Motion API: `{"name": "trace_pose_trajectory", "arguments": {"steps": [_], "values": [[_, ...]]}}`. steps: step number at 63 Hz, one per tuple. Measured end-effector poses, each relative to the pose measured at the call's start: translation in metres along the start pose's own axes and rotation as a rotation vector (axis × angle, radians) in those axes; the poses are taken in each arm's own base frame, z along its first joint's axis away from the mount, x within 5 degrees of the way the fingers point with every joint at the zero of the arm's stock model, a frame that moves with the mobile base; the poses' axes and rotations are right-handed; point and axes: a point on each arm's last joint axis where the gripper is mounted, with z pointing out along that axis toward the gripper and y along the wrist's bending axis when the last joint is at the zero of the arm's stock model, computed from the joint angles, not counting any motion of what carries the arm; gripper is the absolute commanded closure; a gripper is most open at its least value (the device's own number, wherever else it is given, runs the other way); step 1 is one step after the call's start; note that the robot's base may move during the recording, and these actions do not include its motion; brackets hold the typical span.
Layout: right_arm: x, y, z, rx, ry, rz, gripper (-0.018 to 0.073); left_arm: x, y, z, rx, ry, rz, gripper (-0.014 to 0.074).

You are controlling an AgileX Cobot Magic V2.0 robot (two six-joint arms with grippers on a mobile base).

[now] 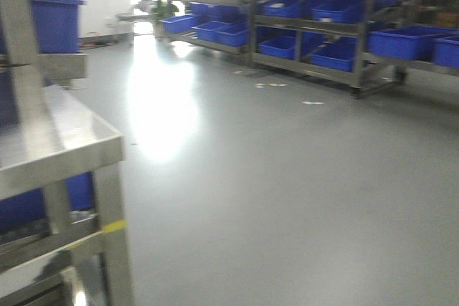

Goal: Pick and sort blue part to right shelf
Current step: 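Turn the base away from the table carrying both blue parts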

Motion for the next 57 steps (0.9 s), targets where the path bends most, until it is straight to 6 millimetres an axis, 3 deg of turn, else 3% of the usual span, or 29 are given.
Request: {"name": "trace_pose_trajectory", "arguments": {"steps": [57], "values": [[0.0, 0.0, 0.0, 0.0, 0.0, -0.001, 0.0125, 0.0, 0.0, 0.0, 0.0, 0.0, 0.0, 0.0212]]}}
